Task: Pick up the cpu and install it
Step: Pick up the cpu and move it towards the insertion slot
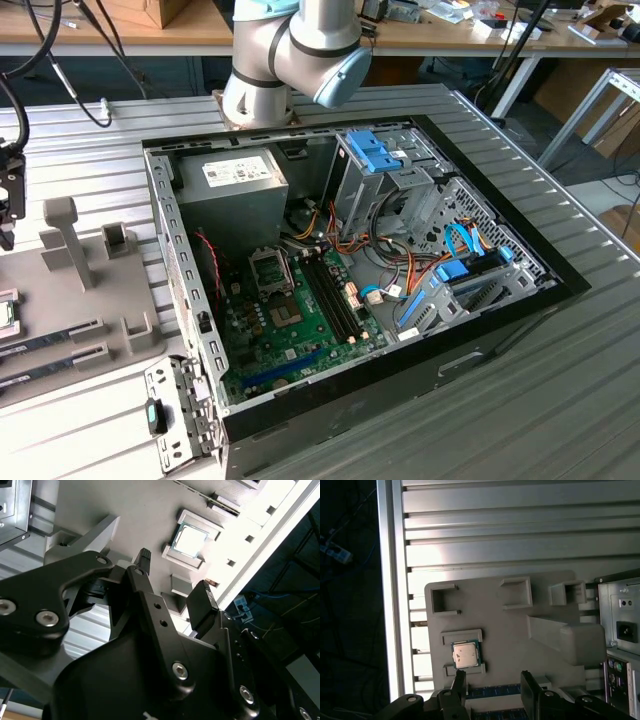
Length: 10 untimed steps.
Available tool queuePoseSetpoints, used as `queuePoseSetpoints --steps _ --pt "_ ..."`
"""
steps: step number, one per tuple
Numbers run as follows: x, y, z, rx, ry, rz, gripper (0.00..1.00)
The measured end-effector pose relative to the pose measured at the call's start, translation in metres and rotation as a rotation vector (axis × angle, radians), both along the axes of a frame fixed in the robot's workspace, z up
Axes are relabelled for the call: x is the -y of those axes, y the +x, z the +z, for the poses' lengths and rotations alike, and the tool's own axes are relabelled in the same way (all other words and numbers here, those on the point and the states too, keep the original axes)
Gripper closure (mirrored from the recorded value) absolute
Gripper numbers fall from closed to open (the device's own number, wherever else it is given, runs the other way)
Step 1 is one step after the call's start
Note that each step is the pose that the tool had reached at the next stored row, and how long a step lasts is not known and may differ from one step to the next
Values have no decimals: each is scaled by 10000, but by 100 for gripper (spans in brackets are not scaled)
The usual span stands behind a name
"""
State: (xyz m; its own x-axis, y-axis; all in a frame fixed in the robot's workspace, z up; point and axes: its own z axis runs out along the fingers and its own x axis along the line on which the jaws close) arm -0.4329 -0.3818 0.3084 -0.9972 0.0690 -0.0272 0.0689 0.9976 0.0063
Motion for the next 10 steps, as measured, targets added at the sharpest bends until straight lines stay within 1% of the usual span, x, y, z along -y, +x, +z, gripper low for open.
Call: queuePoseSetpoints --steps 10 --pt "0 0 -26 1 0 1 44"
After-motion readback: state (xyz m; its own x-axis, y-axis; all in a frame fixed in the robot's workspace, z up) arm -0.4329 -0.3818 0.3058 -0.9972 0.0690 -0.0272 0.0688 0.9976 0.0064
